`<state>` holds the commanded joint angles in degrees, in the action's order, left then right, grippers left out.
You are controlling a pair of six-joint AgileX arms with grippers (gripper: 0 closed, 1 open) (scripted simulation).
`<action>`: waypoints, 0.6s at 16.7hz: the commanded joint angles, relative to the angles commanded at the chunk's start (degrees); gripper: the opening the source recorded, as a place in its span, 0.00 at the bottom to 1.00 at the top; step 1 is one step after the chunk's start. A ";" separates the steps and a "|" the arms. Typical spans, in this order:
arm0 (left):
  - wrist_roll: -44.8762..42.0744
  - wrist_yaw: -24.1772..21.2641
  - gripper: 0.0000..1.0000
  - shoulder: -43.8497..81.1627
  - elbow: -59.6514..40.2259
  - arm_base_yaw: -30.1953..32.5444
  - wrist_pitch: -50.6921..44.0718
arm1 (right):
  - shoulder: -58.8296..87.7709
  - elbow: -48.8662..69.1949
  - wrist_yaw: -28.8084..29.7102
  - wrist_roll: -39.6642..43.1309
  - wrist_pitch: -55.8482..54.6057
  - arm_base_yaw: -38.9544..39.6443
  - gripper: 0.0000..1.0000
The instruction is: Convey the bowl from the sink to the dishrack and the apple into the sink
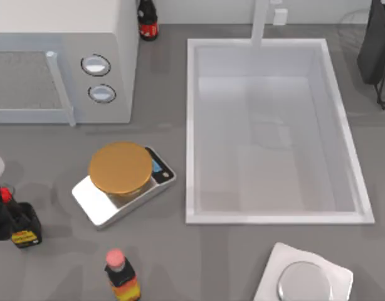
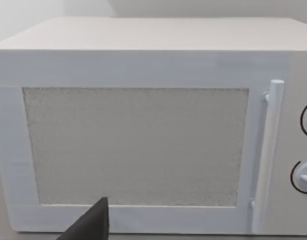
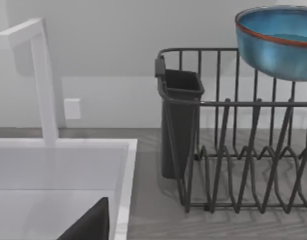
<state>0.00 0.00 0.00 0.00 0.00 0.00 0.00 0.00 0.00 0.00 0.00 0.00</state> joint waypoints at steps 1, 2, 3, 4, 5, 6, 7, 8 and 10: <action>0.00 0.00 1.00 0.00 0.00 0.00 0.00 | 0.00 0.00 0.00 0.00 0.00 0.00 1.00; 0.00 0.00 1.00 0.00 0.00 0.00 0.00 | 0.02 0.02 0.00 0.00 -0.01 -0.01 1.00; 0.00 0.00 1.00 0.00 0.00 0.00 0.00 | 0.05 0.04 0.00 0.01 0.02 -0.02 1.00; 0.00 0.00 1.00 0.00 0.00 0.00 0.00 | 0.66 0.57 0.00 0.24 0.56 -0.26 1.00; 0.00 0.00 1.00 0.00 0.00 0.00 0.00 | 1.85 1.65 0.00 0.71 1.64 -0.73 1.00; 0.00 0.00 1.00 0.00 0.00 0.00 0.00 | 3.61 3.25 0.00 1.36 3.26 -1.40 1.00; 0.00 0.00 1.00 0.00 0.00 0.00 0.00 | 5.93 5.36 0.00 2.13 5.37 -2.19 1.00; 0.00 0.00 1.00 0.00 0.00 0.00 0.00 | 8.80 7.80 -0.01 2.99 7.88 -3.06 1.00; 0.00 0.00 1.00 0.00 0.00 0.00 0.00 | 16.22 13.32 -0.02 4.85 13.76 -4.96 1.00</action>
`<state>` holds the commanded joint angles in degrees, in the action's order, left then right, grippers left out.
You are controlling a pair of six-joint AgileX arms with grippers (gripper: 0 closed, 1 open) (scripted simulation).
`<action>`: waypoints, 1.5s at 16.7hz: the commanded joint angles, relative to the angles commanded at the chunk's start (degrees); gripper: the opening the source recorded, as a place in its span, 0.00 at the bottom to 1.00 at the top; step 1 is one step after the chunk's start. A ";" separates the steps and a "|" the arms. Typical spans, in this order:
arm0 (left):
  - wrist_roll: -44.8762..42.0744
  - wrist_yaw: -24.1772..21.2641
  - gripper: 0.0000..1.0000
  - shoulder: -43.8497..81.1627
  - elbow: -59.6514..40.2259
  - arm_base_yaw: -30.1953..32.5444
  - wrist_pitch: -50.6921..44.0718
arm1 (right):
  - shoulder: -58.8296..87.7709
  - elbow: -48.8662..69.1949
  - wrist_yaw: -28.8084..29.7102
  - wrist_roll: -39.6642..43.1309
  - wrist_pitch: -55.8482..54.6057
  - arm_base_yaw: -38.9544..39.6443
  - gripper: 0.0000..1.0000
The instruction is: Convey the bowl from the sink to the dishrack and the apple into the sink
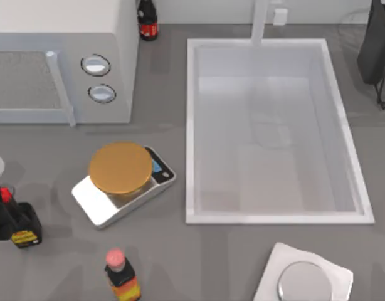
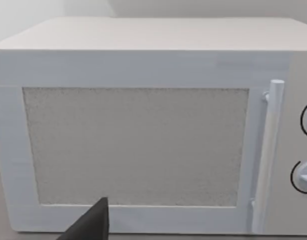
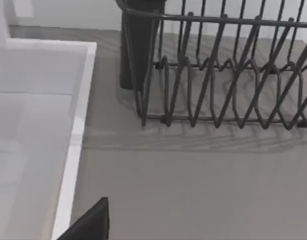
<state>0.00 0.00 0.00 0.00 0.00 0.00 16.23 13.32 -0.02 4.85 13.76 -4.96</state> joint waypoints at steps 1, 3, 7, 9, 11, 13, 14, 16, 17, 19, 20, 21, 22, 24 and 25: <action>0.00 0.00 1.00 0.00 0.00 0.00 0.00 | 4.54 3.06 0.00 0.94 3.26 -0.97 1.00; 0.00 0.00 1.00 0.00 0.00 0.00 0.00 | 14.88 9.18 0.02 2.75 10.04 -2.84 1.00; 0.00 0.00 1.00 0.00 0.00 0.00 0.00 | 33.25 19.09 0.03 6.24 20.71 -6.42 1.00; 0.00 0.00 1.00 0.00 0.00 0.00 0.00 | 41.17 24.41 0.02 8.01 26.28 -8.23 1.00; 0.00 0.00 1.00 0.00 0.00 0.00 0.00 | 49.87 29.98 0.03 9.85 32.23 -10.12 1.00; 0.00 0.00 1.00 0.00 0.00 0.00 0.00 | 58.16 35.05 0.03 11.65 37.64 -11.97 1.00; 0.00 0.00 1.00 0.00 0.00 0.00 0.00 | 61.55 37.44 0.03 12.45 40.22 -12.80 1.00; 0.00 0.00 1.00 0.00 0.00 0.00 0.00 | 66.65 41.50 0.03 13.79 44.46 -14.18 1.00; 0.00 0.00 1.00 0.00 0.00 0.00 0.00 | 68.34 42.95 0.03 14.30 45.99 -14.70 1.00; 0.00 0.00 1.00 0.00 0.00 0.00 0.00 | 70.08 44.46 0.03 14.83 47.63 -15.24 1.00; 0.00 0.00 1.00 0.00 0.00 0.00 0.00 | 70.17 44.54 0.03 14.85 47.71 -15.26 1.00; 0.00 0.00 1.00 0.00 0.00 0.00 0.00 | 70.17 44.54 0.03 14.85 47.71 -15.26 1.00; 0.00 0.00 1.00 0.00 0.00 0.00 0.00 | 70.17 44.54 0.03 14.85 47.71 -15.26 1.00; 0.00 0.00 1.00 0.00 0.00 0.00 0.00 | 69.97 44.37 0.03 14.78 47.56 -14.99 1.00; 0.00 0.00 1.00 0.00 0.00 0.00 0.00 | 70.11 44.23 0.04 14.78 47.42 -14.99 1.00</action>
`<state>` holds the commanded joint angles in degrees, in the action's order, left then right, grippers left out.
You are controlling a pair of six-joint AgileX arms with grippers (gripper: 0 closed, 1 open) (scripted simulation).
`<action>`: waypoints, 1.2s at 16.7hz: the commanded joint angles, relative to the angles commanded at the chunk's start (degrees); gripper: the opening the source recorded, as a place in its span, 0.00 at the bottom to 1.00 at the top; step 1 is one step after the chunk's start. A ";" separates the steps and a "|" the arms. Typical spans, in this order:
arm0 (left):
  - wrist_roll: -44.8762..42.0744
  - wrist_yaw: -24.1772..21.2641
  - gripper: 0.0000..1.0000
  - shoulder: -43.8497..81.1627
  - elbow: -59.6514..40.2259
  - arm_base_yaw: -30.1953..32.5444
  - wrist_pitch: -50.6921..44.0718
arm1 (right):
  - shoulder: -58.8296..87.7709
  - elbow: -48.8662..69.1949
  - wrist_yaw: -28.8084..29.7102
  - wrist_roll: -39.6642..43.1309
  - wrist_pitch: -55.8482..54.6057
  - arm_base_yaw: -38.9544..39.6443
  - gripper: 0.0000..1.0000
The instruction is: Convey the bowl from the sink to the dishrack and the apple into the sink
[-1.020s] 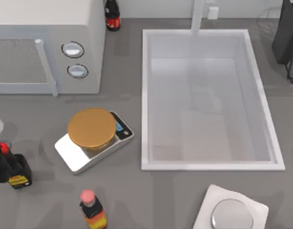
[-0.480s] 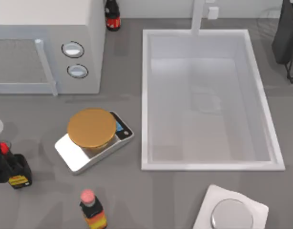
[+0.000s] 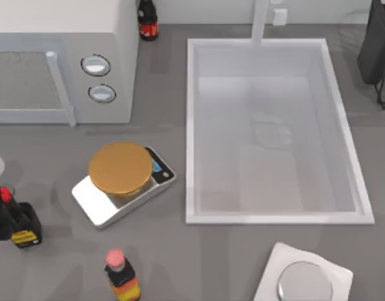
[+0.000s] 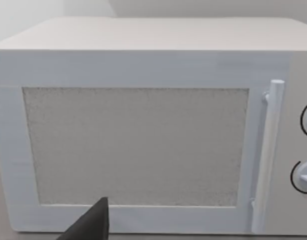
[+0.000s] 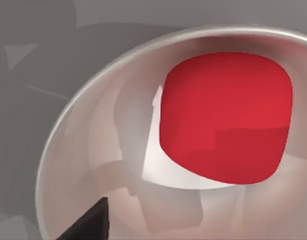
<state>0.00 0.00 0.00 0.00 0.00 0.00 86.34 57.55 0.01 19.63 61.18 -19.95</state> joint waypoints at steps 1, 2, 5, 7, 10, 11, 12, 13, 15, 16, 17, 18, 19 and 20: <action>0.00 0.00 1.00 0.00 0.00 0.00 0.00 | 0.64 -0.68 0.00 -0.02 -0.69 -0.01 1.00; 0.00 0.00 1.00 0.00 0.00 0.00 0.00 | 1.64 -1.80 0.01 -0.04 -1.92 -0.02 1.00; 0.00 0.00 1.00 0.00 0.00 0.00 0.00 | 4.83 -5.56 0.00 -0.11 -9.14 -0.02 1.00; 0.00 0.00 1.00 0.00 0.00 0.00 0.00 | 6.74 -7.88 0.00 -0.17 -16.11 -0.04 1.00; 0.00 0.00 1.00 0.00 0.00 0.00 0.00 | 10.23 -12.19 0.01 -0.26 -24.14 -0.06 1.00; 0.00 0.00 1.00 0.00 0.00 0.00 0.00 | 11.31 -13.45 0.00 -0.29 -25.62 -0.06 1.00; 0.00 0.00 1.00 0.00 0.00 0.00 0.00 | 12.04 -14.25 0.00 -0.32 -26.50 -0.06 1.00; 0.00 0.00 1.00 0.00 0.00 0.00 0.00 | 12.29 -14.50 0.00 -0.34 -26.76 -0.06 1.00; 0.00 0.00 1.00 0.00 0.00 0.00 0.00 | 12.29 -14.50 0.00 -0.34 -26.76 -0.06 1.00; 0.00 0.00 1.00 0.00 0.00 0.00 0.00 | 12.29 -14.50 0.00 -0.34 -26.76 -0.06 1.00; 0.00 0.00 1.00 0.00 0.00 0.00 0.00 | 12.29 -14.50 0.00 -0.34 -26.76 -0.06 0.92; 0.00 0.00 1.00 0.00 0.00 0.00 0.00 | 12.29 -14.50 0.00 -0.34 -26.76 -0.06 0.85; 0.00 0.00 1.00 0.00 0.00 0.00 0.00 | 12.29 -14.50 0.00 -0.34 -26.76 -0.06 0.77; 0.00 0.00 1.00 0.00 0.00 0.00 0.00 | 12.29 -14.50 0.00 -0.34 -26.76 -0.06 0.70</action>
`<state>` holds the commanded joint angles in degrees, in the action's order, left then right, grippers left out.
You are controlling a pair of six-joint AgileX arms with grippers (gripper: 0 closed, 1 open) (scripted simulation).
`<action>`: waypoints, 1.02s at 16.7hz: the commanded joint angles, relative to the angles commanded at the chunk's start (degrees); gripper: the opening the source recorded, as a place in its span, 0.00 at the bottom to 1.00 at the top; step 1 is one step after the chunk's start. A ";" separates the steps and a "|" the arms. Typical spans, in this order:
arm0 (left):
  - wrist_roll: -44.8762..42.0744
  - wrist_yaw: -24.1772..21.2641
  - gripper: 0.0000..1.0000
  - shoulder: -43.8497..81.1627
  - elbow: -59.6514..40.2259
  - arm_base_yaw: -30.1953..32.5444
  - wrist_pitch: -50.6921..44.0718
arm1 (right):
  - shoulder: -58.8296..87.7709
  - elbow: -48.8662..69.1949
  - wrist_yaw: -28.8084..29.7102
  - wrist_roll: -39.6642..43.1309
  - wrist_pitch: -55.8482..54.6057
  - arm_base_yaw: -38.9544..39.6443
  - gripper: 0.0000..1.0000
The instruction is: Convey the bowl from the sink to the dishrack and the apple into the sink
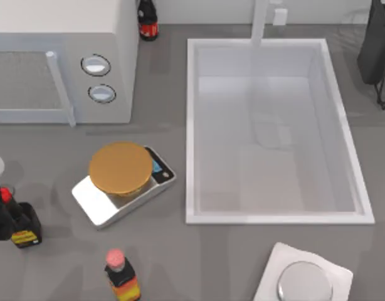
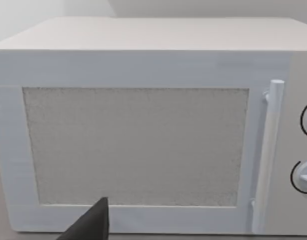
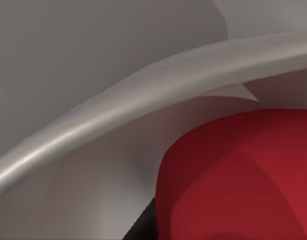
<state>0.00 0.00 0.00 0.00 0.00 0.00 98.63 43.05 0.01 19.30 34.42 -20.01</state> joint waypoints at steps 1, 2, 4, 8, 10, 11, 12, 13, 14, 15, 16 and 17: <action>0.00 0.00 1.00 0.00 0.00 0.00 0.00 | 0.00 0.00 0.00 0.00 0.00 0.00 0.62; 0.00 0.00 1.00 0.00 0.00 0.00 0.00 | 0.00 0.00 0.00 0.00 0.00 0.00 0.55; 0.00 0.00 1.00 0.00 0.00 0.00 0.00 | 0.00 0.00 0.00 0.00 0.00 0.00 0.40; 0.00 0.00 1.00 0.00 0.00 0.00 0.00 | 0.00 0.00 0.00 0.00 0.00 0.00 0.10; 0.00 0.00 1.00 0.00 0.00 0.00 0.00 | 0.00 0.00 0.00 0.00 0.00 0.00 0.00; 0.00 0.00 1.00 0.00 0.00 0.00 0.00 | 0.00 0.00 0.00 0.00 0.00 0.00 0.00; 0.00 0.00 1.00 0.00 0.00 0.00 0.00 | 0.00 0.00 0.00 0.00 0.00 0.00 0.00; 0.00 0.00 1.00 0.00 0.00 0.00 0.00 | 0.00 0.00 0.00 0.00 0.00 0.00 0.00; 0.00 0.00 1.00 0.00 0.00 0.00 0.00 | 0.00 0.00 0.00 0.00 0.00 0.00 0.00; 0.00 0.00 1.00 0.00 0.00 0.00 0.00 | 0.00 0.00 0.00 0.00 0.00 0.00 0.00; 0.00 0.00 1.00 0.00 0.00 0.00 0.00 | 0.00 0.00 0.00 0.00 0.00 0.00 0.00; 0.00 0.00 1.00 0.00 0.00 0.00 0.00 | 0.00 0.00 0.00 0.00 0.00 0.00 0.00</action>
<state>0.00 0.00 0.00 0.00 0.00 0.00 98.63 43.05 0.01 19.30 34.42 -20.01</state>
